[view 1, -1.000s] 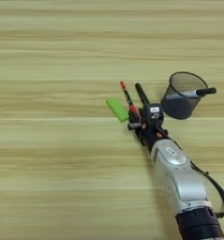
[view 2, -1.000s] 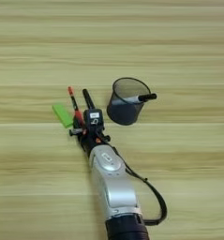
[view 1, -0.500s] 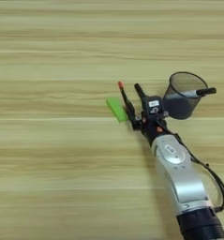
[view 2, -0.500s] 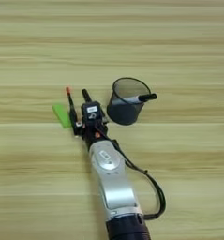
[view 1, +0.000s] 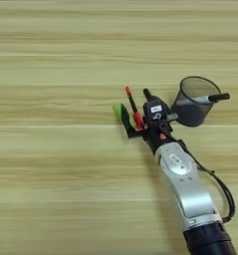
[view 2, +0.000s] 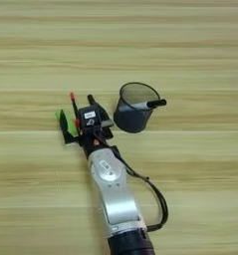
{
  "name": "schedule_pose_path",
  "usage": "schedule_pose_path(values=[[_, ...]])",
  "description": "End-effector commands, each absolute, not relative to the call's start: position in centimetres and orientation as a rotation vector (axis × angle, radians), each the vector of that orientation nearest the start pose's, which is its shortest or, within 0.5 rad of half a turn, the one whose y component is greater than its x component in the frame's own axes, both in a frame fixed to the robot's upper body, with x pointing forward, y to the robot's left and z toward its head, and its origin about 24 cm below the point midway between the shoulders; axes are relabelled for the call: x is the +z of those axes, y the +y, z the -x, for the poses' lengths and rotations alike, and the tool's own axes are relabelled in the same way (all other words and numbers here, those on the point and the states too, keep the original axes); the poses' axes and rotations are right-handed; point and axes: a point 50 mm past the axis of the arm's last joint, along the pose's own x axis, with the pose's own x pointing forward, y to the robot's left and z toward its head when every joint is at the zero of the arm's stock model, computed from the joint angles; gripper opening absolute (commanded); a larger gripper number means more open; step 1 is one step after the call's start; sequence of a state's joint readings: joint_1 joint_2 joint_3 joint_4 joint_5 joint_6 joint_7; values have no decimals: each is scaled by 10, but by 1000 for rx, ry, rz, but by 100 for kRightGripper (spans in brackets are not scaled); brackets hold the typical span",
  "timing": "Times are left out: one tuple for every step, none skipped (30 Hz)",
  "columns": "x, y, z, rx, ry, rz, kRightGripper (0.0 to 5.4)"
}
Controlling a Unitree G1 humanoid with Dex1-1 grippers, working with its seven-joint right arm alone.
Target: Move the objects on the table
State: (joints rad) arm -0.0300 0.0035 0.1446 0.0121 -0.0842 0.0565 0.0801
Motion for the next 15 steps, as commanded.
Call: schedule_pose_path(values=[[69, -96, -262, 282, -95, 64, 539], [68, -94, -262, 298, -92, 64, 539], [66, -92, -262, 308, -86, 63, 539], [64, -91, -262, 315, -77, 58, 539], [62, -90, -262, 324, -66, 52, 539], [60, -89, -263, 333, -58, 49, 539], [59, -88, -262, 346, -51, 51, 539], [58, -86, -262, 360, -46, 53, 539], [56, -85, -262, 371, -40, 53, 539], [55, -85, -262, 376, -35, 55, 539], [54, -84, -263, 383, -29, 56, 539], [52, -84, -263, 392, -19, 51, 539], [51, -83, -263, 399, -11, 44, 539], [51, -83, -262, 407, -7, 37, 539], [50, -82, -262, 415, -4, 28, 539]])
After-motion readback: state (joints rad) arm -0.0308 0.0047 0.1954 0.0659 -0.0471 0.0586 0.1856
